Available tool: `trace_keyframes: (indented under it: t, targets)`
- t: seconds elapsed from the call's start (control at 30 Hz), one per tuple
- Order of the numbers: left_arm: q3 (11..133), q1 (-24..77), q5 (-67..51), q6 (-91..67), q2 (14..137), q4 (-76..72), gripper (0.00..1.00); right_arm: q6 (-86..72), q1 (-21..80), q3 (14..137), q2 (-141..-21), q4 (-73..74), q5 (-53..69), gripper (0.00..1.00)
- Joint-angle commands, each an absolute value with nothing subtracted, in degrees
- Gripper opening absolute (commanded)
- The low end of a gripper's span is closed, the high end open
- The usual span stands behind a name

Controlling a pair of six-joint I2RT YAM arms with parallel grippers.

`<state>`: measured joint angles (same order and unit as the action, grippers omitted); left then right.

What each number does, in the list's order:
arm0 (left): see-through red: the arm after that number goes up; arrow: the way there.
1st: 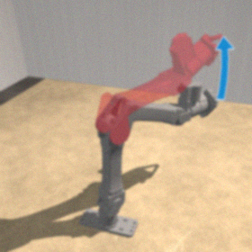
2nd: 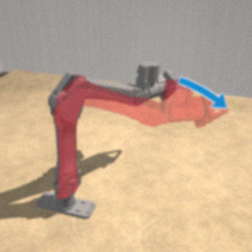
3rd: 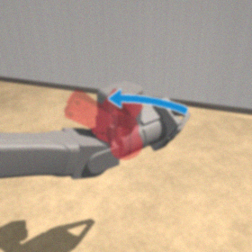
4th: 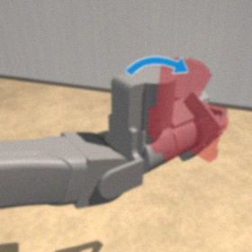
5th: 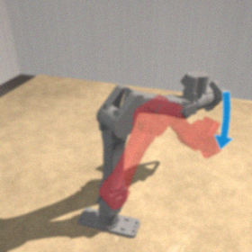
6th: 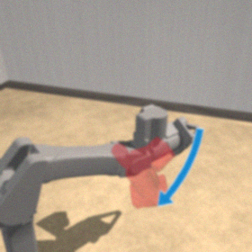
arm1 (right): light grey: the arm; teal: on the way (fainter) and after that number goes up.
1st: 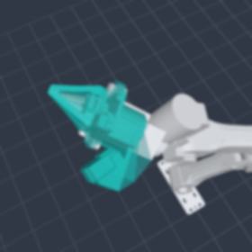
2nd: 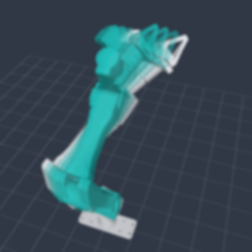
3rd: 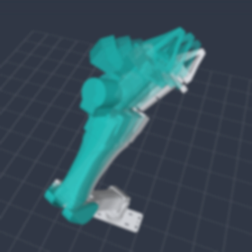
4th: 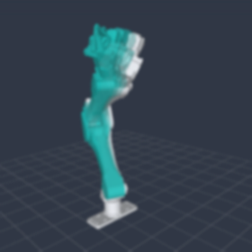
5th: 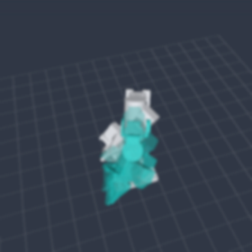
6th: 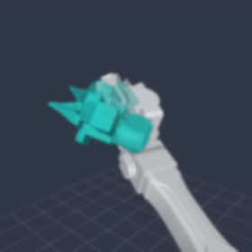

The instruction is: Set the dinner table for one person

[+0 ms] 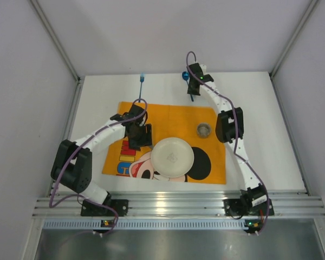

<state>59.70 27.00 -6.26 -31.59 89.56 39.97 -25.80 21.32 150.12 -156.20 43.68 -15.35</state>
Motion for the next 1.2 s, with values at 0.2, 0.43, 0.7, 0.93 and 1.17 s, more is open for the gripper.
trace_keyframes:
  t: [0.2,0.43,0.7,0.93,1.17]
  targets:
    - [66.44,27.16,-1.41,-33.04,87.19,46.58,0.66,-18.55,21.27,151.44,-156.45,53.97,-16.08,0.16]
    - [68.11,27.42,-3.16,-33.49,87.8,45.09,0.65,-17.75,21.53,151.61,-155.92,53.53,-13.89,0.21]
    - [68.38,27.42,-1.67,-31.03,86.84,46.23,0.64,-16.61,22.94,149.42,-154.16,55.37,-15.47,0.29]
    - [61.53,27.33,-1.67,-30.41,82.71,44.48,0.64,-16.44,22.24,147.92,-153.98,59.24,-15.91,0.11]
    - [60.55,27.33,-0.79,-26.99,82.7,43.77,0.65,-15.73,21.88,149.15,-154.95,58.8,-15.91,0.0]
